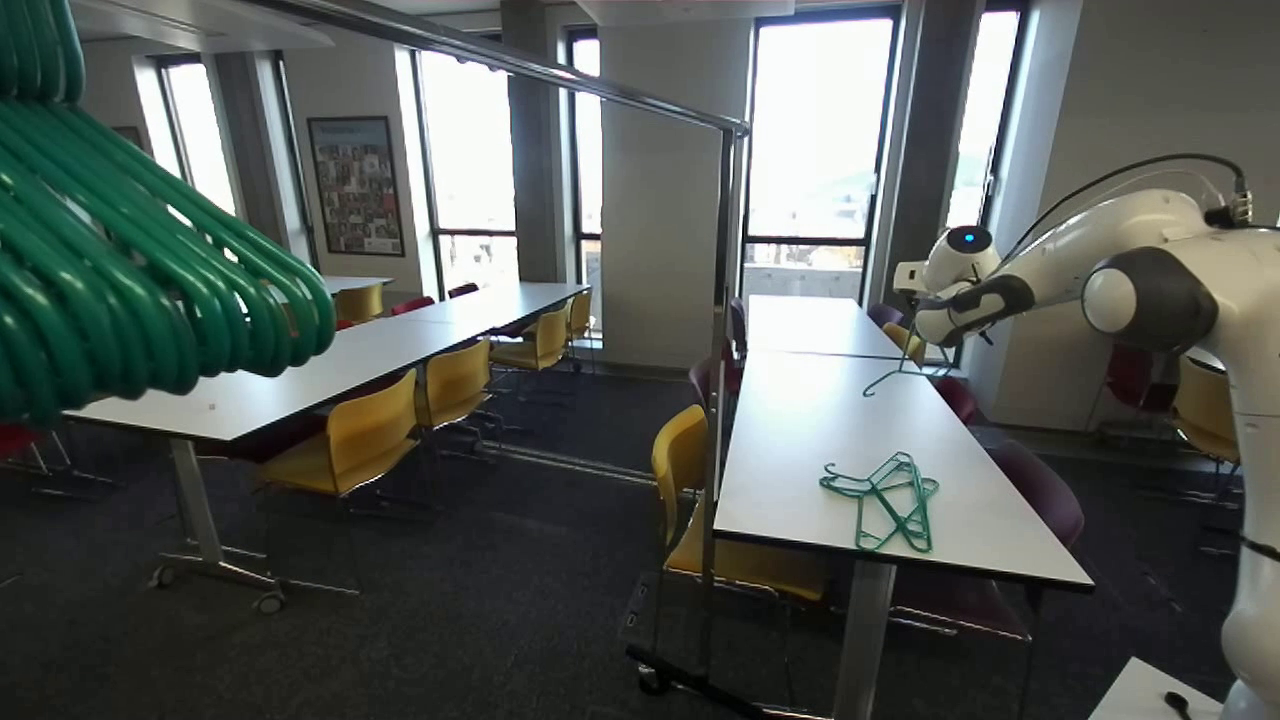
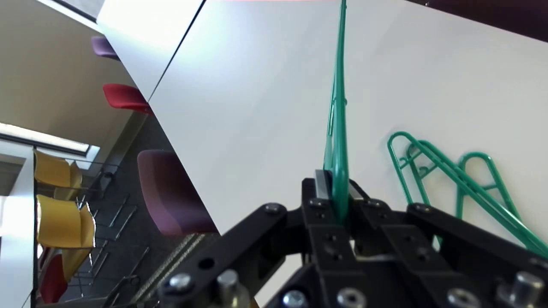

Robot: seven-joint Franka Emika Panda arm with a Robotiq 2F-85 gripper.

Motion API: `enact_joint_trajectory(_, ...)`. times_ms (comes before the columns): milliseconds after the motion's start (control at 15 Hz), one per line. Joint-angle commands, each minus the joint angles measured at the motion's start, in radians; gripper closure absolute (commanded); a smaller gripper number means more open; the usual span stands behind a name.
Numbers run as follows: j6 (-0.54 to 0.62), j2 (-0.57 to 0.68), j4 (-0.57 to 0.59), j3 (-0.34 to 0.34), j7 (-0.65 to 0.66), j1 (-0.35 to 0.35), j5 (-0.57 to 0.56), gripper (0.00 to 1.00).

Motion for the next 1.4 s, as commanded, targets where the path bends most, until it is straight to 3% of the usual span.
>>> enact_joint_trajectory(0,0.042,0.05,0.037,-0.095,0.159,0.08,-0.093,0.98)
enact_joint_trajectory(267,0.052,-0.01,-0.024,-0.01,0.194,0.091,0.004,0.98)
enact_joint_trajectory(333,0.047,-0.022,-0.023,0.059,0.223,0.046,-0.021,0.98)
enact_joint_trajectory(600,0.024,-0.051,-0.075,0.184,0.191,0.003,0.022,0.98)
enact_joint_trajectory(667,0.003,-0.061,-0.101,0.208,0.133,-0.004,0.084,0.98)
enact_joint_trajectory(800,-0.072,-0.077,-0.144,0.325,0.0,-0.077,0.227,0.98)
enact_joint_trajectory(1000,-0.222,-0.06,-0.14,0.432,-0.193,-0.166,0.435,0.98)
enact_joint_trajectory(1333,-0.431,-0.044,-0.106,0.374,-0.269,-0.166,0.502,0.98)
